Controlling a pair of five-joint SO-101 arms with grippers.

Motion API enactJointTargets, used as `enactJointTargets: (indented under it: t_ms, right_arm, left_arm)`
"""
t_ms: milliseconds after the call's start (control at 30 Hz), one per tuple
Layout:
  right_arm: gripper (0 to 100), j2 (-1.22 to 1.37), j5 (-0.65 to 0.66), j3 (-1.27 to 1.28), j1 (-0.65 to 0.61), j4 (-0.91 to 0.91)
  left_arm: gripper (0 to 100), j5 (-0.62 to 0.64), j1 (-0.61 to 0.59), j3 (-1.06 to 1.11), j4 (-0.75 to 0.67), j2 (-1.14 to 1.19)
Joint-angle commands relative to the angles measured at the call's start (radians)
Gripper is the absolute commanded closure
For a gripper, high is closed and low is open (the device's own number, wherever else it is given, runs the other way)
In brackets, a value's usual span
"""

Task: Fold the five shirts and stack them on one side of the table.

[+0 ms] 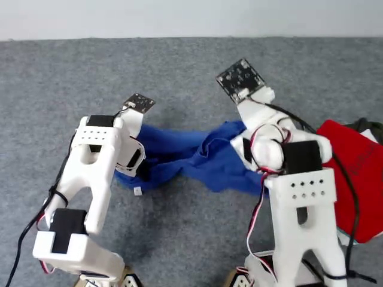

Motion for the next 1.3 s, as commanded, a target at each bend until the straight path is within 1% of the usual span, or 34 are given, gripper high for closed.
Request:
enactJointTargets:
  t_ms: [0, 67, 200, 267, 333, 400, 467, 533, 600, 733, 833, 900, 967, 1033, 1200, 1267]
  right_arm:
    - [98.8, -0.058, 0.012, 0.072, 0.015, -0.013]
    - [98.8, -0.077, 0.014, 0.107, 0.016, -0.041]
    - [98.8, -0.104, 0.014, 0.12, 0.054, -0.056]
    - [98.8, -0.111, 0.014, 0.12, 0.111, -0.056]
    - [98.8, -0.117, 0.009, 0.114, 0.183, -0.058]
    - [98.8, -0.147, 0.008, 0.087, 0.255, -0.071]
    - [98.8, -0.191, 0.012, 0.044, 0.288, -0.079]
    - [98.8, -0.239, 0.014, 0.002, 0.288, -0.076]
    - [98.8, -0.271, 0.014, -0.011, 0.262, -0.073]
    - [98.8, -0.288, 0.008, 0.063, 0.245, -0.076]
    - [98.8, -0.275, 0.006, 0.14, 0.231, -0.142]
    - [98.8, -0.282, 0.003, 0.112, 0.131, -0.165]
    - [98.8, -0.28, -0.034, -0.037, 0.018, -0.145]
    - [98.8, -0.246, -0.08, -0.269, -0.053, -0.108]
    - [98.8, -0.018, -0.101, -0.936, -0.065, 0.131]
    - [98.8, 0.076, -0.101, -1.1, -0.065, 0.217]
  left_arm:
    - [76, 0.005, -0.003, -0.022, 0.002, -0.123]
    - [76, 0.006, -0.005, -0.016, 0.012, -0.196]
    - [76, -0.003, -0.003, 0.03, 0.103, -0.305]
    - [76, -0.037, -0.011, 0.076, 0.132, -0.325]
    - [76, -0.081, -0.029, 0.117, 0.129, -0.328]
    - [76, -0.094, -0.06, 0.133, 0.117, -0.327]
    - [76, -0.094, -0.084, 0.134, 0.101, -0.327]
    - [76, -0.094, -0.092, 0.136, 0.087, -0.327]
    - [76, -0.094, -0.087, 0.136, 0.086, -0.327]
    - [76, -0.094, -0.087, 0.137, 0.091, -0.327]
    - [76, -0.094, -0.087, 0.137, 0.087, -0.327]
    - [76, -0.094, -0.087, 0.139, 0.075, -0.325]
    - [76, -0.092, -0.087, 0.157, 0.054, -0.325]
    - [76, -0.092, -0.087, 0.193, 0.028, -0.325]
    - [76, -0.092, -0.087, 0.252, -0.005, -0.325]
    - [76, -0.092, -0.087, 0.254, -0.006, -0.327]
